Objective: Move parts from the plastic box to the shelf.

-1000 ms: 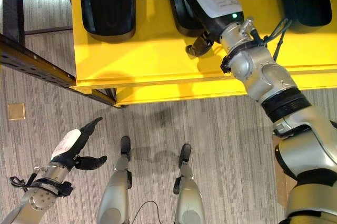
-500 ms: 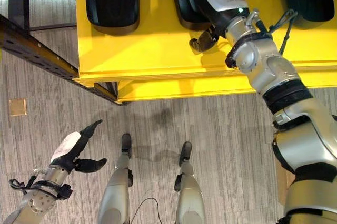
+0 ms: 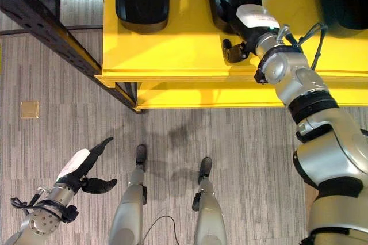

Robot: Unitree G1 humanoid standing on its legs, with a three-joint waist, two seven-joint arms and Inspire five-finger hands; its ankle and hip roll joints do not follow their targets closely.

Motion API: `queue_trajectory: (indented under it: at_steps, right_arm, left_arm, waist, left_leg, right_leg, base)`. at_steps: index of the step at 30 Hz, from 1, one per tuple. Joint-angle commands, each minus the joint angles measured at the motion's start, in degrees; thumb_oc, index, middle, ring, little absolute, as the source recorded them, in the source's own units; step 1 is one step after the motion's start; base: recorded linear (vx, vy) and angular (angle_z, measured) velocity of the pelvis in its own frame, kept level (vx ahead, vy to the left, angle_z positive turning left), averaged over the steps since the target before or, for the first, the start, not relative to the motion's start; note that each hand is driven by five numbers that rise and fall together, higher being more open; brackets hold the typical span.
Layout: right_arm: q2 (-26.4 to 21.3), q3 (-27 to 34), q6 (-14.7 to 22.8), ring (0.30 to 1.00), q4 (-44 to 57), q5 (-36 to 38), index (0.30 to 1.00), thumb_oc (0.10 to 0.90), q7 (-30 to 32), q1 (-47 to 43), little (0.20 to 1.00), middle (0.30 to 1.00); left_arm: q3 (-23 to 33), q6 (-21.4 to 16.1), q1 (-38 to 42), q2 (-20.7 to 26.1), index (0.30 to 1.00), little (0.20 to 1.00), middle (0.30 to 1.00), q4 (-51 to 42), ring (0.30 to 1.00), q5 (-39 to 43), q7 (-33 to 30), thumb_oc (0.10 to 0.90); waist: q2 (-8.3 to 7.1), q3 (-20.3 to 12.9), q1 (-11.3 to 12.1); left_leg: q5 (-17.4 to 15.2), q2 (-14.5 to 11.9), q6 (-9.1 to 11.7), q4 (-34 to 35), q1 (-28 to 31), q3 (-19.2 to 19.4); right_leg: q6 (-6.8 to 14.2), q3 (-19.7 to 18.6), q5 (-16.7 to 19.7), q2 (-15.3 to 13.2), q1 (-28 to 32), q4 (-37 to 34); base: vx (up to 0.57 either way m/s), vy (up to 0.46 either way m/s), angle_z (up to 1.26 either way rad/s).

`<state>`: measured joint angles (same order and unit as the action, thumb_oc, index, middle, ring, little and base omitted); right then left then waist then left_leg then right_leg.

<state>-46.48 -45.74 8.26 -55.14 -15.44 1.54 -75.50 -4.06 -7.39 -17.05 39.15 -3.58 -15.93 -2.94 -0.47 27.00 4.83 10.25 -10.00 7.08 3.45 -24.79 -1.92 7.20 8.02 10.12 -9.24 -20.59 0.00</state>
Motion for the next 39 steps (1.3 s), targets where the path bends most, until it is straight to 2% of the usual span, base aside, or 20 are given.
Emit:
queue_trajectory:
  at_steps: [1, 7, 22, 39]
  right_arm:
    - [-1.2, -4.7, -7.7, 1.0, -11.6, -1.9, 1.0, 0.9, -0.8, -0.5, 1.0, 1.0]
    - [-0.7, -4.3, -8.0, 1.0, -13.3, -2.5, 1.0, 0.9, -0.4, -1.1, 1.0, 1.0]
    - [0.2, -0.6, -9.0, 1.0, -18.3, 1.4, 1.0, 0.9, 1.5, -1.9, 1.0, 1.0]
    - [-2.1, -3.0, -8.8, 1.0, -17.1, 1.4, 1.0, 0.9, 1.3, -4.5, 1.0, 1.0]
  left_arm:
    - [4.5, -1.8, -0.5, 0.7, 1.0, 1.0, 1.0, -6.0, 1.0, 2.7, -0.9, 0.9]
    - [4.8, -1.5, -0.4, 0.3, 1.0, 1.0, 1.0, -6.0, 1.0, 2.7, -1.1, 0.9]
    - [4.0, -1.4, 0.2, 0.3, 1.0, 1.0, 1.0, -5.7, 1.0, 3.8, -1.3, 0.9]
    - [4.2, -1.7, 0.4, 1.3, 1.0, 1.0, 1.0, -4.6, 1.0, 4.6, -1.9, 0.9]
  waist:
    - [-1.77, 2.8, -0.4]
    - [-1.72, 2.8, -0.3]
    - [-1.01, 2.8, -0.1]
    - [-0.55, 2.8, -0.3]
  left_leg:
    - [-1.4, 2.5, -4.2, -1.3, 6.2, 1.8]
    - [-1.3, 2.6, -4.1, -0.9, 6.5, 1.7]
    - [-1.4, 2.8, -4.2, -0.9, 6.8, 1.7]
    - [-1.6, 2.9, -4.2, -1.1, 6.8, 1.8]
  right_leg:
    - [-2.2, -0.3, -4.6, 0.7, -0.4, 7.0]
    - [-2.2, -0.3, -4.7, 0.8, -0.2, 6.8]
    - [-2.1, -0.4, -4.7, 0.7, -0.2, 7.1]
    - [-2.1, -0.8, -5.1, 0.8, -0.8, 8.0]
  base:
    - [0.0, 0.011, 0.17]
    - [0.0, 0.004, 0.07]
    - [0.0, 0.003, 0.05]
    - [0.0, 0.0, -0.02]
